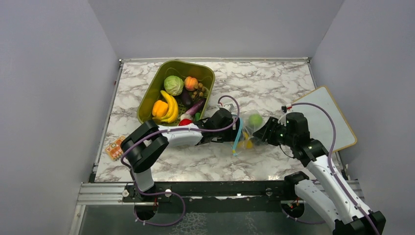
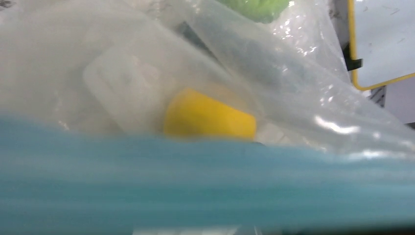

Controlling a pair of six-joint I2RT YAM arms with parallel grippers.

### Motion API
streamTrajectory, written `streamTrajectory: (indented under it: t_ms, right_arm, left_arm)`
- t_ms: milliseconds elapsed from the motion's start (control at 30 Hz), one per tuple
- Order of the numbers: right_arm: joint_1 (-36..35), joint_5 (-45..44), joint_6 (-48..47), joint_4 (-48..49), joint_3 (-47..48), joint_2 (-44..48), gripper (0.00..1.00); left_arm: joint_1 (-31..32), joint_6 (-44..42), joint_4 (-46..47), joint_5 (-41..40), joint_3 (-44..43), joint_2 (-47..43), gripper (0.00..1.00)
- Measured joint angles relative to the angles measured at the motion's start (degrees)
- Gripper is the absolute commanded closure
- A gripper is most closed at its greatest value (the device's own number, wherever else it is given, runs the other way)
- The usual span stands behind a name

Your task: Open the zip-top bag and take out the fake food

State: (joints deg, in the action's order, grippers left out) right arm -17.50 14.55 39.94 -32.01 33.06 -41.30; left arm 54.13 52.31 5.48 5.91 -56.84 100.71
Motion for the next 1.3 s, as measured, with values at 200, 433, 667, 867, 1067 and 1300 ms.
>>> streamTrajectory:
  t_ms: [200,433,667,867,1067,1300]
  right_arm:
    - [0.0,-5.2,0.5,-2.5,0.5,2.4,0.55]
    - [0.0,-10.3,3.3,-4.7,0.5,4.5,0.55]
    - [0.0,-11.8,4.8,-5.4,0.5,4.9,0.55]
    - [0.0,-12.1,5.3,-6.0,0.5,5.1,0.55]
    - [0.0,-12.1,5.5,-6.3,0.2,5.4,0.55]
    - [0.0,-12.1,5.5,-6.7,0.2,5.4,0.55]
  left_arm:
    - [0.0,-2.0,-3.3,-0.7,-3.7,0.9,0.06]
    - [0.0,-3.2,-4.2,-0.7,-9.3,4.6,0.06]
    - [0.2,-3.5,-6.2,-0.9,-9.2,7.5,0.1]
    - [1.3,-3.8,-7.7,-2.8,-9.2,7.7,0.26]
    - [1.9,-4.1,-8.1,-4.4,-9.2,7.6,0.35]
    - [2.1,-4.0,-9.2,-7.0,-7.4,5.4,0.3]
